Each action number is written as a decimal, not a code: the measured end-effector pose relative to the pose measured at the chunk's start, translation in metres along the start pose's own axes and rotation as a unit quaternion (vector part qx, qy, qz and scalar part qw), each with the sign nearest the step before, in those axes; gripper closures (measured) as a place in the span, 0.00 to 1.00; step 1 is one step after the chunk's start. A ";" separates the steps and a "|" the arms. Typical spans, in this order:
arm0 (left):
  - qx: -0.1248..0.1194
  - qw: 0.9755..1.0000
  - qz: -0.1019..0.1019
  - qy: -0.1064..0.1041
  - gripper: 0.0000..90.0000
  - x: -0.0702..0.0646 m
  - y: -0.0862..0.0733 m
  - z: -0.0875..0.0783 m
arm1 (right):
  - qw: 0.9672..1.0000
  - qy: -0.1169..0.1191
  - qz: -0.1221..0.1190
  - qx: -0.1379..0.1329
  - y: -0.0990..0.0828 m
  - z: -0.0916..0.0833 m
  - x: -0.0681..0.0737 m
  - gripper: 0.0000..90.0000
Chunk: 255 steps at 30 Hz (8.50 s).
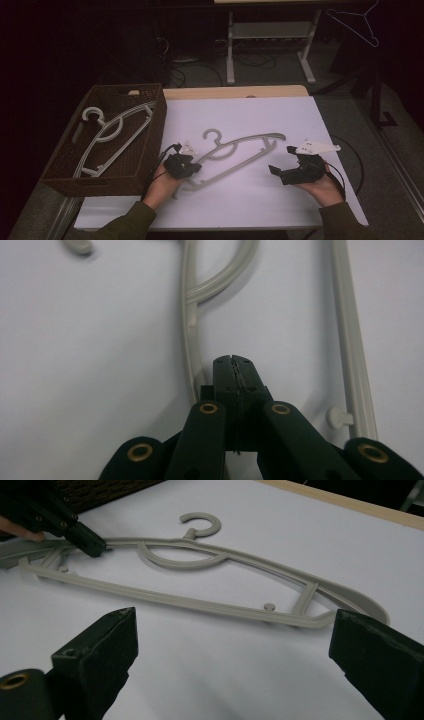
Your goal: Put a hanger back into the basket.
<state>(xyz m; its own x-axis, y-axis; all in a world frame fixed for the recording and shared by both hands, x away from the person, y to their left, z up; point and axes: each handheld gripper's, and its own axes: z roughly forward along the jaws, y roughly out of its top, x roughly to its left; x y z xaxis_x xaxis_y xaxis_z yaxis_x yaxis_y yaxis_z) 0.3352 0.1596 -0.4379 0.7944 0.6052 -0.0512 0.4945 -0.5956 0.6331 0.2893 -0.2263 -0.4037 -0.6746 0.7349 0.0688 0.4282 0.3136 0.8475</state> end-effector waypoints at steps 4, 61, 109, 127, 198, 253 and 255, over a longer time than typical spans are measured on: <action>-0.007 1.000 -0.003 0.000 1.00 0.001 0.000 -0.002 | 1.000 0.001 0.000 0.003 0.000 0.001 0.001 0.06; -0.088 0.995 -0.048 0.027 0.31 0.016 0.010 -0.019 | 0.989 -0.097 0.059 0.094 0.003 0.082 -0.047 1.00; -0.009 0.999 0.010 0.032 0.91 0.012 0.034 0.020 | 0.991 -0.086 0.055 0.086 0.005 0.079 -0.045 0.91; -0.031 0.999 0.001 0.025 0.91 0.007 0.046 -0.003 | 0.997 -0.051 0.052 0.003 0.015 0.028 -0.023 0.15; -0.085 0.975 -0.080 0.191 0.91 0.136 -0.002 -0.239 | 0.998 -0.037 0.043 -0.003 -0.008 -0.002 0.002 0.15; 0.055 0.955 -0.165 0.242 0.91 0.198 -0.093 -0.192 | 0.998 -0.043 0.040 0.002 -0.009 -0.001 0.001 0.15; 0.062 0.954 -0.169 0.241 0.90 0.199 -0.094 -0.189 | 0.998 -0.043 0.040 0.002 -0.009 -0.001 0.001 0.15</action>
<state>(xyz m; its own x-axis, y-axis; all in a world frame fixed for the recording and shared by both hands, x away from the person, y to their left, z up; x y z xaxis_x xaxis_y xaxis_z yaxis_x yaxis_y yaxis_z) 0.3800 0.4355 -0.3612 0.3429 0.9284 0.1433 0.7552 -0.3632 0.5457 0.2842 -0.2288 -0.4105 -0.5834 0.8071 0.0909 0.4818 0.2538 0.8388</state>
